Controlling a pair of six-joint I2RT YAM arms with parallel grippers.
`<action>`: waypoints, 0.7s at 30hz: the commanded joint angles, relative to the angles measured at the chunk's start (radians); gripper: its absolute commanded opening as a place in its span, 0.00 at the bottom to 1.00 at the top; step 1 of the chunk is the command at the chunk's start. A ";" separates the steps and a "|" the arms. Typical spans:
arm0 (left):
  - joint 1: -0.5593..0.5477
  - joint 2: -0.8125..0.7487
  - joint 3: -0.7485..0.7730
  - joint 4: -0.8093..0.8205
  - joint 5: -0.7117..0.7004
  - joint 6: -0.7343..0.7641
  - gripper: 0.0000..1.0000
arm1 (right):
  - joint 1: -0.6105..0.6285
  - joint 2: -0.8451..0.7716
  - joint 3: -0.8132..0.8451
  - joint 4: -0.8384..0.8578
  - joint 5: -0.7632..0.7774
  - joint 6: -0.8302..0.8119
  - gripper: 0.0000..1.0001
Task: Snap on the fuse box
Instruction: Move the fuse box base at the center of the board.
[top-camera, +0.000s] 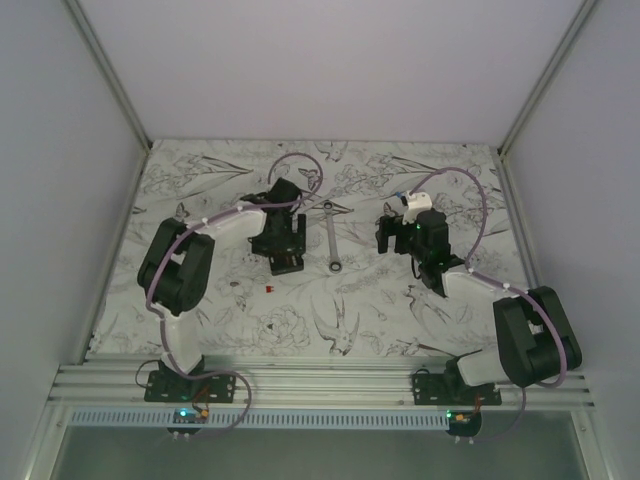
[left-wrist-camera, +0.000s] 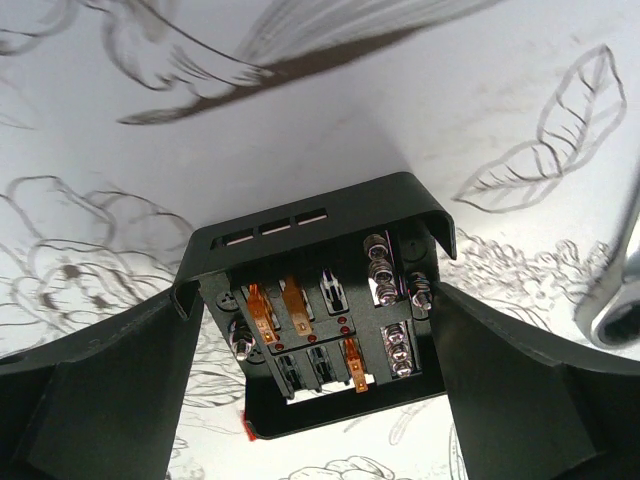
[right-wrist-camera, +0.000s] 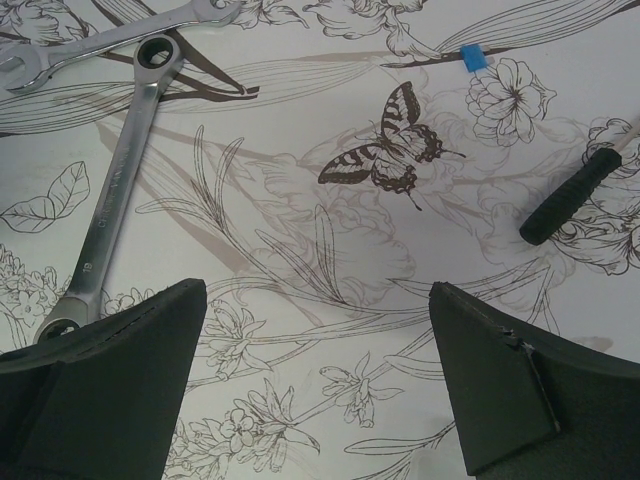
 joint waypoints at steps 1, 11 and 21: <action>-0.059 0.033 0.018 -0.058 -0.008 -0.023 0.93 | 0.015 -0.008 0.030 -0.001 -0.005 0.008 1.00; -0.130 0.056 0.057 -0.031 0.019 -0.020 0.98 | 0.019 -0.032 0.023 -0.009 -0.001 0.001 1.00; -0.132 -0.086 -0.015 0.011 0.038 -0.018 1.00 | 0.024 -0.025 0.030 -0.025 -0.005 -0.010 1.00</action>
